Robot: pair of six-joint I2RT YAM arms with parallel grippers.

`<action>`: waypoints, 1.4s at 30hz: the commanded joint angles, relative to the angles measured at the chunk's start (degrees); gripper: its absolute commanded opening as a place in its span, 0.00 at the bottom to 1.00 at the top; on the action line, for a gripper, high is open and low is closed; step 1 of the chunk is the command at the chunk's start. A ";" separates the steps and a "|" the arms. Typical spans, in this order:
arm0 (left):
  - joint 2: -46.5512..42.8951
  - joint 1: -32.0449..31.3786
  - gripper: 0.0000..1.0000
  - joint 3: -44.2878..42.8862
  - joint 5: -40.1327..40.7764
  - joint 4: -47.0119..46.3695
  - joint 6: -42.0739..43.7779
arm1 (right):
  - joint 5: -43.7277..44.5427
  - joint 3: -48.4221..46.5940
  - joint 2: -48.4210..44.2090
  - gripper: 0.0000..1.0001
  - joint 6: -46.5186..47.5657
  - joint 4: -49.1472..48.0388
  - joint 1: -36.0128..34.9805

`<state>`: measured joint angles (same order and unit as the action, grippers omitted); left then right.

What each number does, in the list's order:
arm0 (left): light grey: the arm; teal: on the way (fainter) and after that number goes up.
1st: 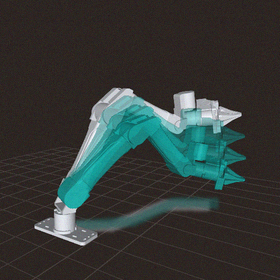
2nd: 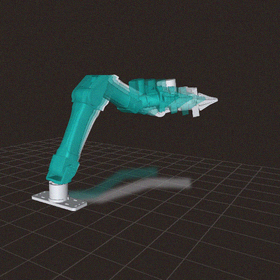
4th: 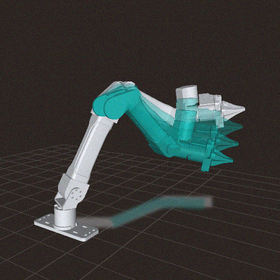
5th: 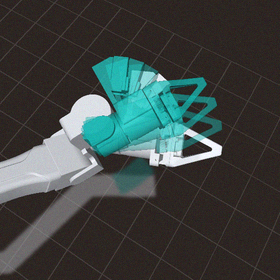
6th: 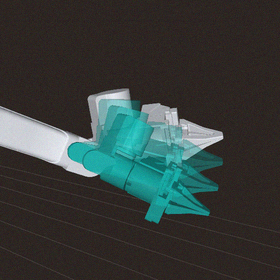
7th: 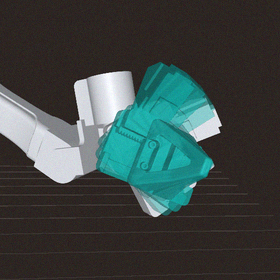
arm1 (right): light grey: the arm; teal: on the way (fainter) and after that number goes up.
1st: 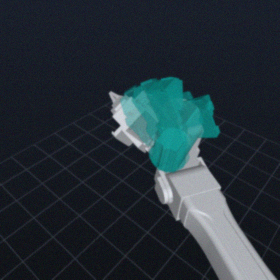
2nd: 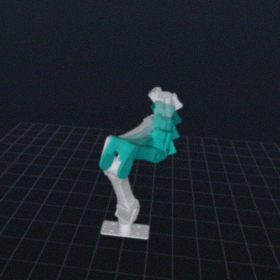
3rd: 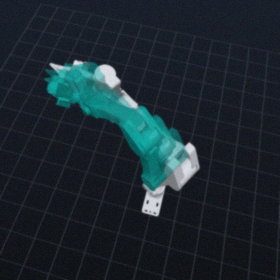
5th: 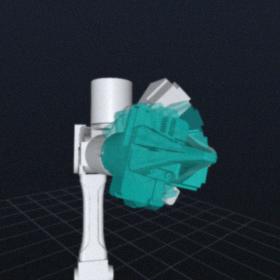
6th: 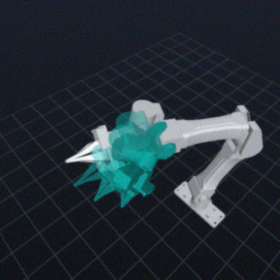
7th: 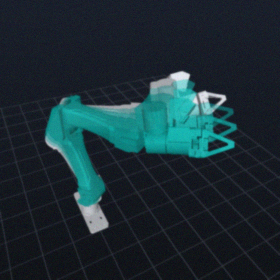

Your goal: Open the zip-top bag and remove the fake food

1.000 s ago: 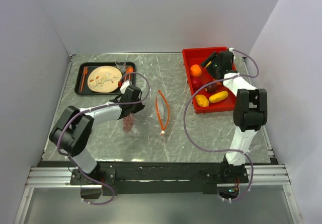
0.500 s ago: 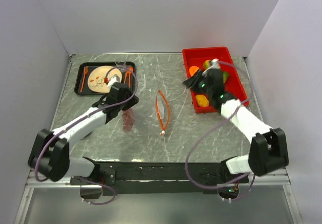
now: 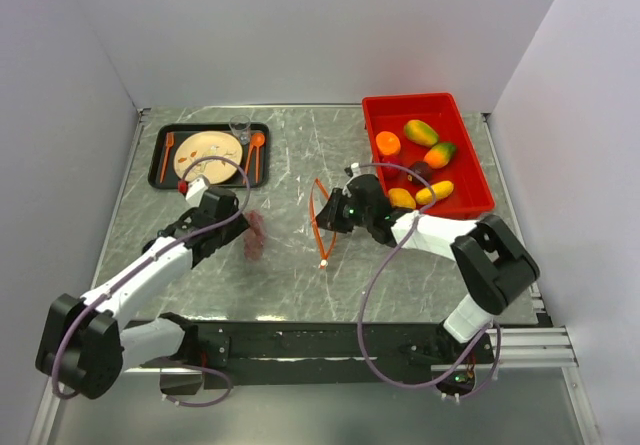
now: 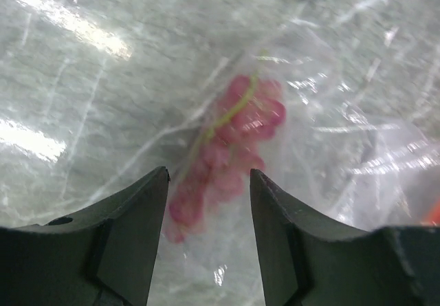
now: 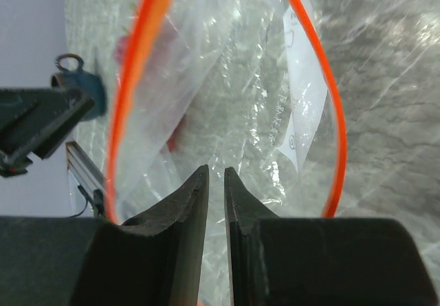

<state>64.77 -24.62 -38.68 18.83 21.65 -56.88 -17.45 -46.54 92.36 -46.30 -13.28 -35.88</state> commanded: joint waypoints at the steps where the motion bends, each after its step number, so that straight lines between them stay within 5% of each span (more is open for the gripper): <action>1: 3.25 1.94 0.55 -0.96 -1.06 -3.53 0.54 | -0.31 -1.44 1.77 0.22 -0.72 -4.47 -0.51; 8: 5.72 2.30 0.37 -1.05 -1.52 -5.04 0.37 | 0.40 -0.04 4.76 0.23 -0.89 -5.79 -0.51; 20: 4.31 2.30 0.35 3.34 -3.45 -9.35 1.34 | 3.82 1.80 1.17 0.24 -0.54 -4.57 -0.51; 34: 4.92 2.30 0.26 3.87 -3.27 -10.14 1.60 | 11.56 9.89 -17.82 0.90 3.31 -0.08 -2.96; 42: 5.36 2.30 0.30 3.87 -3.80 -10.13 2.04 | 17.18 6.65 -13.35 1.00 7.37 4.49 -8.77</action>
<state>69.93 -22.46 -34.92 15.70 12.99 -56.14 -4.45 -37.50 76.82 -41.56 -10.55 -42.50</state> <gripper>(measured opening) 0.295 0.996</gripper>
